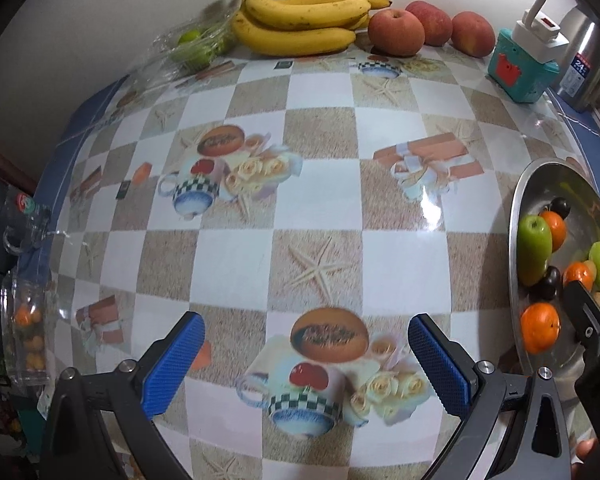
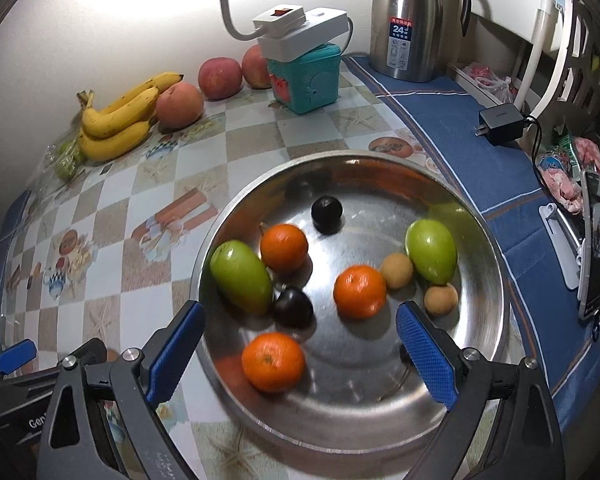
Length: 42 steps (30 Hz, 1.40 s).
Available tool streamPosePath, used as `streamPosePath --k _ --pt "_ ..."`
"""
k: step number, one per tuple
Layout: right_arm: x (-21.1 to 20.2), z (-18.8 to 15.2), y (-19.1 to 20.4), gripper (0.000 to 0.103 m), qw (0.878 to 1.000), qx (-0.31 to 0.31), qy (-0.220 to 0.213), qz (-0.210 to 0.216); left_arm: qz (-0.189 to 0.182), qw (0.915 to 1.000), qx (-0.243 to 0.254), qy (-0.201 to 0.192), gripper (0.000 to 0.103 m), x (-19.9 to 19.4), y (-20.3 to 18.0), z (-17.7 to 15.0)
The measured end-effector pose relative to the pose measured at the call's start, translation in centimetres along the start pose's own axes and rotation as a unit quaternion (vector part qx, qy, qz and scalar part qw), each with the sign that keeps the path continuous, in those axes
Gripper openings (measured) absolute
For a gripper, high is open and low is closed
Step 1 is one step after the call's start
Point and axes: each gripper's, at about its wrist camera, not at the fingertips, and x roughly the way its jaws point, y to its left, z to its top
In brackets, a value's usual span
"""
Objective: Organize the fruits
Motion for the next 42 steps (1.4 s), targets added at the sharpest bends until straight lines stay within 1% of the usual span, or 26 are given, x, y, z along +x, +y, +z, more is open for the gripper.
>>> streamPosePath --k 4,14,22,34,42 --pt "-0.7 -0.7 0.1 0.096 1.0 0.0 -0.002 0.001 -0.008 1.0 -0.005 0.002 0.103 -0.5 0.5 -0.7" --pt "-2.0 -2.6 0.2 0.096 1.0 -0.003 0.001 0.007 -0.017 0.9998 0.003 -0.012 0.103 -2.1 0.8 -2.1" --pt "-2.1 -4.2 -0.3 0.096 1.0 -0.001 0.016 0.009 -0.038 0.9992 0.006 0.0 0.103 -2.3 0.9 -3.3" --pt "-2.8 -6.0 -0.7 0.096 1.0 -0.005 0.025 0.011 -0.03 0.9995 0.011 0.001 0.103 -2.6 1.6 -5.3" --pt "-3.5 -6.8 -1.1 0.096 1.0 0.001 0.024 0.012 -0.034 0.9993 0.014 0.001 0.103 -2.9 1.9 -6.1"
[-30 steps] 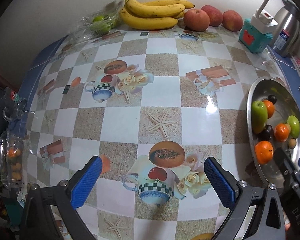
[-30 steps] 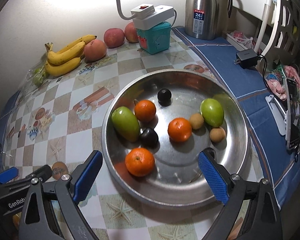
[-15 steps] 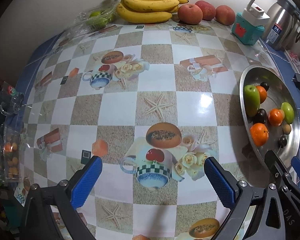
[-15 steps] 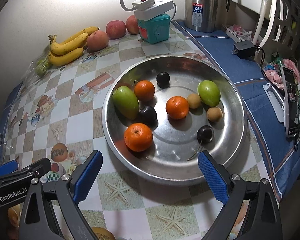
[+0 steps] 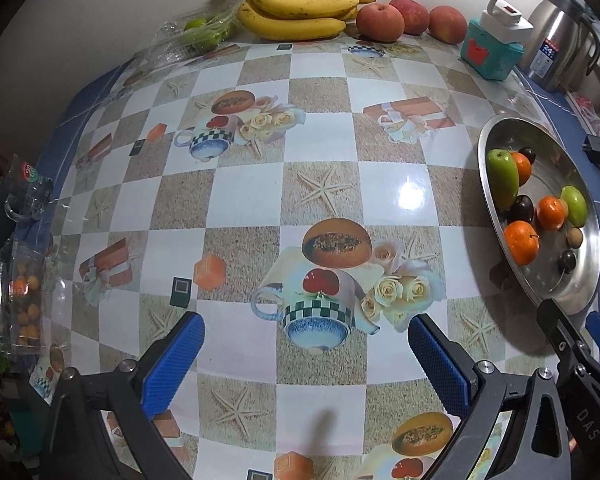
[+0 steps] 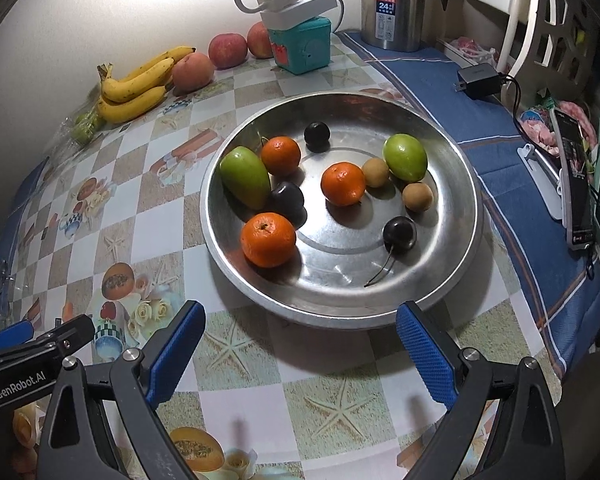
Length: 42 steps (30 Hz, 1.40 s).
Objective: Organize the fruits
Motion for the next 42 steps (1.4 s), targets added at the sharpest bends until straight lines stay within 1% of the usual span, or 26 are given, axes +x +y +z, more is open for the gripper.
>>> streamPosePath --k 15,29,42 --pt "-1.4 -0.4 0.3 0.096 1.0 -0.003 -0.017 -0.001 -0.005 0.9999 -0.011 -0.004 0.103 -0.6 1.1 -1.5" --pt "-1.6 -0.4 0.9 0.096 1.0 -0.016 -0.017 -0.005 -0.01 0.9996 -0.027 -0.006 0.103 -0.6 1.9 -1.2" --pt "-1.3 -0.5 1.0 0.096 1.0 -0.019 -0.01 -0.006 -0.022 0.9994 -0.023 -0.011 0.103 -0.9 1.7 -1.1"
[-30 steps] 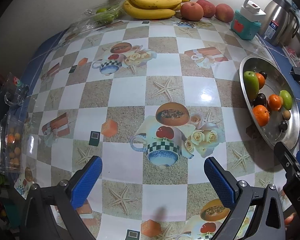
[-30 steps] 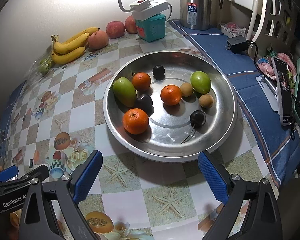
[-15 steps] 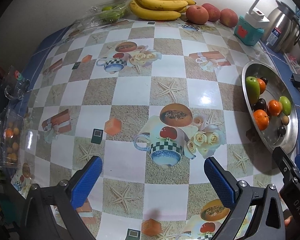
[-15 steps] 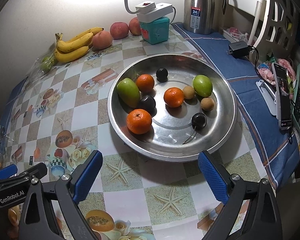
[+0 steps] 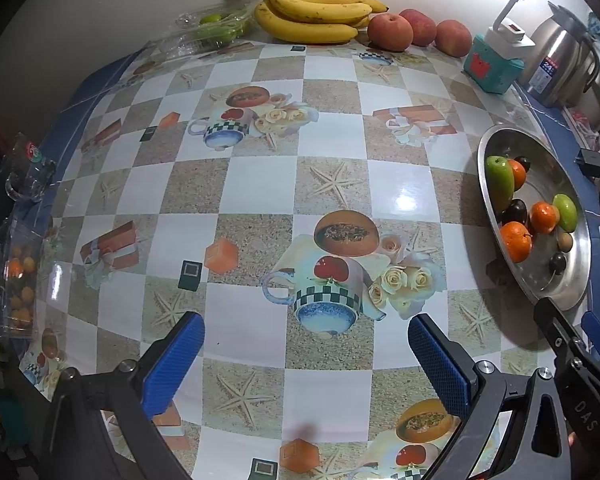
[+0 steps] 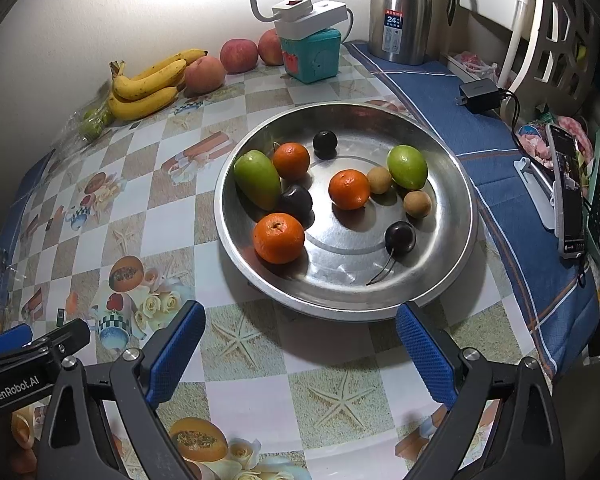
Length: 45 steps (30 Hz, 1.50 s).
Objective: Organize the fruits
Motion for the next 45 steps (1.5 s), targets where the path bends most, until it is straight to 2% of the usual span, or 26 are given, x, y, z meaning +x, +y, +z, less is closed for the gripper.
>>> streamPosePath --k 45 --pt "0.64 -0.13 0.0 0.096 1.0 0.003 0.012 0.0 -0.011 0.9999 0.0 -0.001 0.103 -0.18 -0.16 0.32"
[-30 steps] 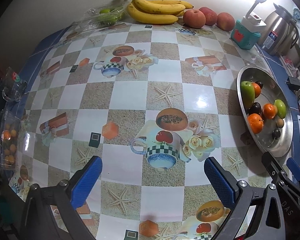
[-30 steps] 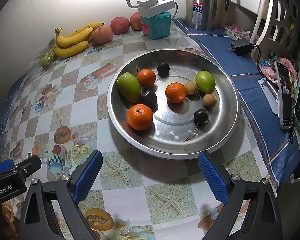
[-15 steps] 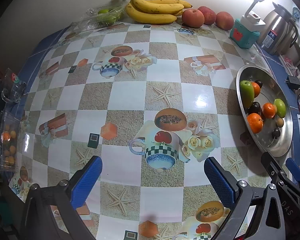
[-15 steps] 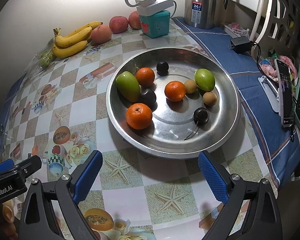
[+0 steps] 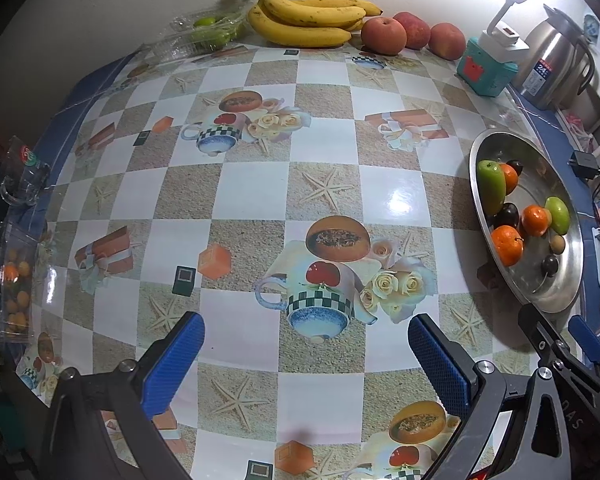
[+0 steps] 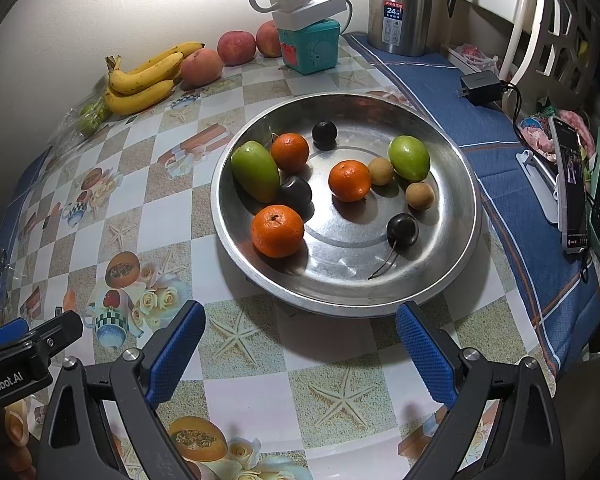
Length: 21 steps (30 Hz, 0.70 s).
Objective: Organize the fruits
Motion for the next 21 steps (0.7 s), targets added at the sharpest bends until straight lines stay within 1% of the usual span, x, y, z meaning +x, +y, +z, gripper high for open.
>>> streamPosePath --k 15,21 --pt "0.08 -0.06 -0.02 0.096 1.0 0.0 0.001 0.0 -0.002 1.0 -0.003 0.005 0.103 0.17 0.13 -0.07" --pt "0.09 -0.08 -0.07 0.096 1.0 0.0 0.001 0.0 -0.001 1.0 0.001 -0.001 0.103 -0.07 0.02 -0.07"
